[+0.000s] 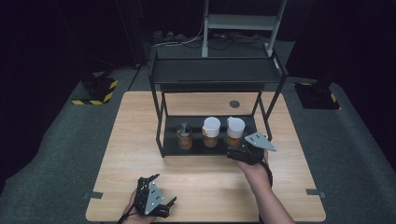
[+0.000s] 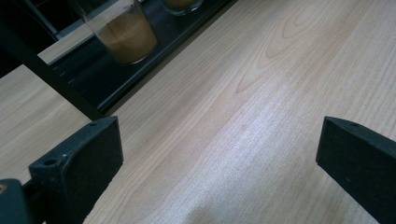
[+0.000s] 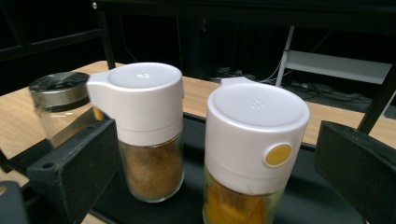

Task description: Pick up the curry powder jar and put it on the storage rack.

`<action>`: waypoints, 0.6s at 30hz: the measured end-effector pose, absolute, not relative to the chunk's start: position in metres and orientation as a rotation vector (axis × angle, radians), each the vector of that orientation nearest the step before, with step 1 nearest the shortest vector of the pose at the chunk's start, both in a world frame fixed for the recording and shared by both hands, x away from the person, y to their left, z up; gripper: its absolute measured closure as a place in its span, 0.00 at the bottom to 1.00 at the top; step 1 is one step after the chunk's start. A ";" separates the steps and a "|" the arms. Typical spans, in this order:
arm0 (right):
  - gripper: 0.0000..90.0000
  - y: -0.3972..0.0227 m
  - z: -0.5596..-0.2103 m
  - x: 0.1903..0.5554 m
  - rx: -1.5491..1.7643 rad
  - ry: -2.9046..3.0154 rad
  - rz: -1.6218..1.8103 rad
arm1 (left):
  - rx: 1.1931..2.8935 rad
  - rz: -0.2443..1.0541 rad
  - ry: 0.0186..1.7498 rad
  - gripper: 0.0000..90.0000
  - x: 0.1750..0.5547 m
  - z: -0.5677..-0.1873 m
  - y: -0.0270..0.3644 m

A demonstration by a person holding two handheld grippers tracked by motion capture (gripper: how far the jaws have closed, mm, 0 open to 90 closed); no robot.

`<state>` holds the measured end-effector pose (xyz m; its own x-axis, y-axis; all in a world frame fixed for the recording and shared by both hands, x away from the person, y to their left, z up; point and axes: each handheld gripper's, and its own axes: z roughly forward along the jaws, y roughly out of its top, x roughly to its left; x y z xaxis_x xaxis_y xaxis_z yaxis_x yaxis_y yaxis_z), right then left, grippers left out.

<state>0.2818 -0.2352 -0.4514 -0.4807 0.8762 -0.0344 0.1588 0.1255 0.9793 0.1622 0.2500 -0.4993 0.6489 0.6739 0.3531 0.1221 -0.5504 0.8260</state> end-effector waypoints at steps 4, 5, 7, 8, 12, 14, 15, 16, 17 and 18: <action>0.00 -0.238 -0.451 0.271 0.996 1.760 1.392 | 2.051 0.860 0.616 0.01 0.162 -0.499 0.249; 0.00 -0.238 -0.451 0.271 0.996 1.760 1.392 | 2.051 0.860 0.616 0.01 0.162 -0.499 0.249; 0.00 -0.242 -0.452 0.262 0.983 1.766 1.388 | 2.055 0.865 0.613 0.01 0.161 -0.499 0.249; 0.00 -0.243 -0.452 0.259 0.981 1.767 1.385 | 2.056 0.867 0.612 0.01 0.161 -0.500 0.248; 0.00 -0.248 -0.454 0.249 0.970 1.773 1.379 | 2.057 0.867 0.616 0.01 0.161 -0.499 0.248; 0.00 -0.250 -0.455 0.244 0.963 1.776 1.376 | 2.056 0.867 0.617 0.01 0.161 -0.499 0.248; 0.00 -0.251 -0.455 0.240 0.960 1.778 1.373 | 2.056 0.867 0.617 0.01 0.161 -0.499 0.248; 0.00 -0.252 -0.456 0.237 0.956 1.777 1.372 | 2.055 0.868 0.618 0.01 0.161 -0.499 0.248; 0.00 -0.253 -0.457 0.234 0.949 1.778 1.369 | 2.056 0.868 0.618 0.01 0.161 -0.499 0.248; 0.00 -0.254 -0.457 0.232 0.945 1.779 1.366 | 2.055 0.870 0.616 0.01 0.161 -0.500 0.248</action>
